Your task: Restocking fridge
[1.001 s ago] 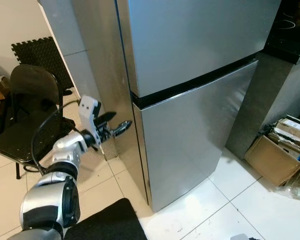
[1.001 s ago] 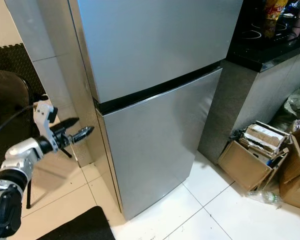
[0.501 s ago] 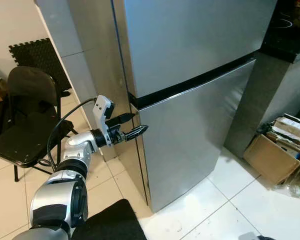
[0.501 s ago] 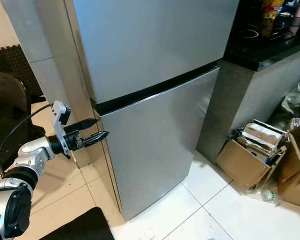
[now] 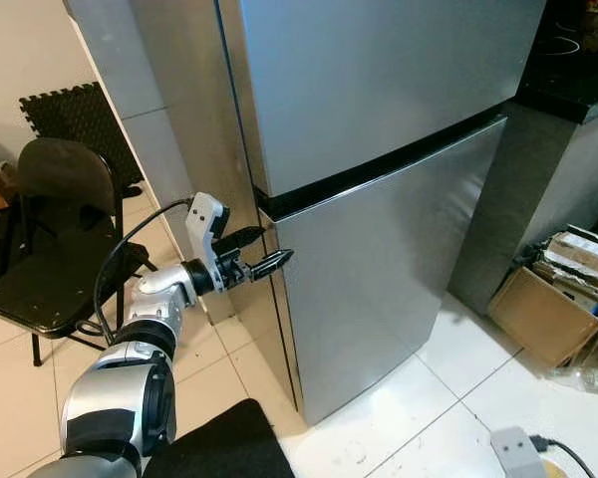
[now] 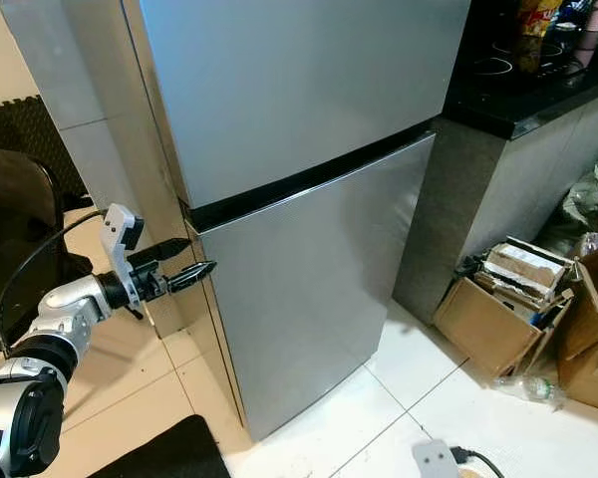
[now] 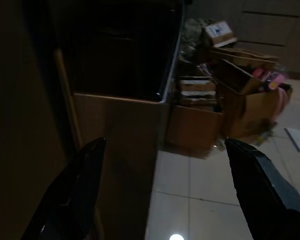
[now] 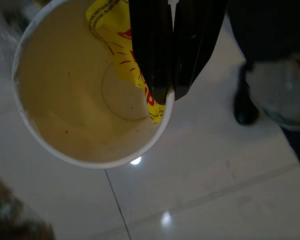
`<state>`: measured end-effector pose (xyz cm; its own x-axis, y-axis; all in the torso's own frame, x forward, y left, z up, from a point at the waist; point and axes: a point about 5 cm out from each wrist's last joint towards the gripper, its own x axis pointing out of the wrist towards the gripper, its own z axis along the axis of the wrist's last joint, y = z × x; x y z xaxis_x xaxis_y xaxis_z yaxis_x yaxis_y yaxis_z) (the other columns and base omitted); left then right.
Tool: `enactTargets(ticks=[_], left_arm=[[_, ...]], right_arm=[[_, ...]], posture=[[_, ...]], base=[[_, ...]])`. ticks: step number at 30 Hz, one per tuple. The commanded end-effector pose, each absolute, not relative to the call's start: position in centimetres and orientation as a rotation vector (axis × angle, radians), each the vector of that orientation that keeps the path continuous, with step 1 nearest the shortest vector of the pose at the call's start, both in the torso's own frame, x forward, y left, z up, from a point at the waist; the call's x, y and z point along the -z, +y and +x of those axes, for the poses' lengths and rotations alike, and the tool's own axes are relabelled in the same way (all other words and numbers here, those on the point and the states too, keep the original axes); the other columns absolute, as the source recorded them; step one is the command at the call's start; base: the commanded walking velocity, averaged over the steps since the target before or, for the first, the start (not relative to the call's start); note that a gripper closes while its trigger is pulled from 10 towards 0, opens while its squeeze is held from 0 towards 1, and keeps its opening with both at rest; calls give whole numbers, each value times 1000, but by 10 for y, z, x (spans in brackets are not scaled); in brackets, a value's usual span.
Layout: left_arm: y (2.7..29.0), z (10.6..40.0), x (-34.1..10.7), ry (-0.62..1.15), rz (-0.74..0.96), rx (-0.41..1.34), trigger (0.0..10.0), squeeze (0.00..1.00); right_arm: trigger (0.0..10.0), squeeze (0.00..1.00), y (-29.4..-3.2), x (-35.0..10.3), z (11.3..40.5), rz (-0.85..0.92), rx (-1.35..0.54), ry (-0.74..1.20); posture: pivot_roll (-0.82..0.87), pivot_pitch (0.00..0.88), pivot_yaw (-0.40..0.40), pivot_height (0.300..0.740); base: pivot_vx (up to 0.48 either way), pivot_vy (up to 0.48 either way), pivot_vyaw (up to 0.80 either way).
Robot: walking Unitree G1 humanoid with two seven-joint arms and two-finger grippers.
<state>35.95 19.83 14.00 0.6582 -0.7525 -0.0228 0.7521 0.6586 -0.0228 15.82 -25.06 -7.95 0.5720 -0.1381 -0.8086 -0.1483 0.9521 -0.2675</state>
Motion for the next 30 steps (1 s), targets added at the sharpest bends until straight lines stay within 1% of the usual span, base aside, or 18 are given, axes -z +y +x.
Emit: enactTargets(ticks=[1, 4, 9, 15, 21, 27, 28, 30], left_arm=[[201, 360, -139, 37, 13, 828, 10000, 0], [204, 362, -143, 34, 24, 808, 10000, 0], [204, 363, -146, 38, 40, 807, 10000, 0], [201, 369, -154, 43, 87, 801, 10000, 0], [197, 375, -164, 36, 128, 791, 10000, 0], [196, 377, -168, 33, 146, 788, 10000, 0], [196, 379, -172, 24, 159, 769, 10000, 0], [196, 380, -173, 22, 162, 758, 10000, 0]], right_arm=[[10000, 0, -245, 79, 163, -304, -25, 937], [10000, 0, -240, 80, 162, -317, -64, 937], [10000, 0, -239, 81, 159, -331, -84, 940], [10000, 0, -240, 82, 152, -326, -98, 925], [10000, 0, -232, 82, 153, -363, -170, 898], [10000, 0, -233, 83, 147, -370, -188, 893], [10000, 0, -236, 84, 143, -380, -196, 894], [10000, 0, -238, 84, 140, -388, -201, 898]], posture=[[-108, 0, 46, 740], [-115, 0, 41, 740], [-123, 0, 41, 740], [-122, 0, 38, 740], [-131, 0, 36, 740], [-137, 2, 33, 740], [-144, 26, 28, 740], [-145, 29, 27, 740]], base=[[0, 0, 0], [0, 0, 0], [0, 0, 0], [0, 0, 0], [0, 0, 0], [0, 0, 0], [0, 0, 0], [0, 0, 0]])
